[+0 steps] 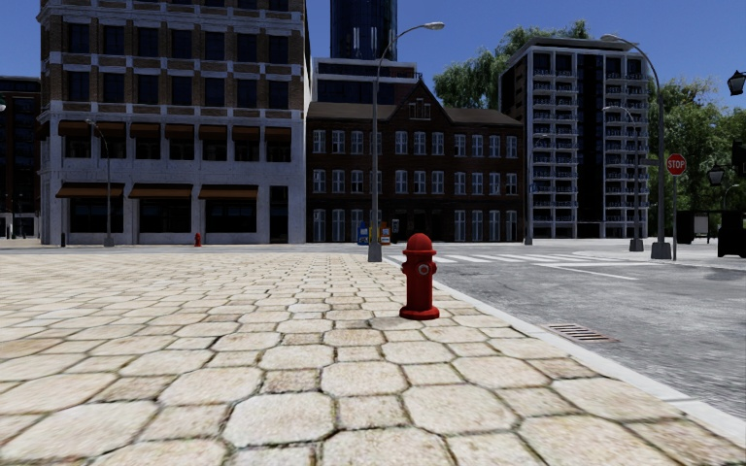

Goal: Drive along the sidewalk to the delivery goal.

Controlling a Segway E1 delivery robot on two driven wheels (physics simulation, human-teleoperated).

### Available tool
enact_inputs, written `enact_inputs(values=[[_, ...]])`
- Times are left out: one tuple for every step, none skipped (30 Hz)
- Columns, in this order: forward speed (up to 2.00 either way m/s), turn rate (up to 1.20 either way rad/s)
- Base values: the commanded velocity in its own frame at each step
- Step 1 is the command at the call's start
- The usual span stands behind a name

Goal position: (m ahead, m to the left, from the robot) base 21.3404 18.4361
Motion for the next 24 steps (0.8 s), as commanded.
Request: enact_inputs(values=[[0.0, 0.0], [0.0, 0.0], [0.0, 0.0], [0.0, 0.0], [0.0, 0.0], [0.0, 0.0], [0.0, 0.0], [0.0, 0.0], [0.0, 0.0], [0.0, 0.0], [0.0, 0.0], [0.0, 0.0], [0.0, 0.0], [0.0, 0.0], [0.0, 0.0], [0.0, 0.0], [0.0, 0.0], [0.0, 0.0], [0.0, 0.0], [0.0, 0.0], [0.0, 0.0], [0.0, 0.0], [0.0, 0.0], [0.0, 0.0]])
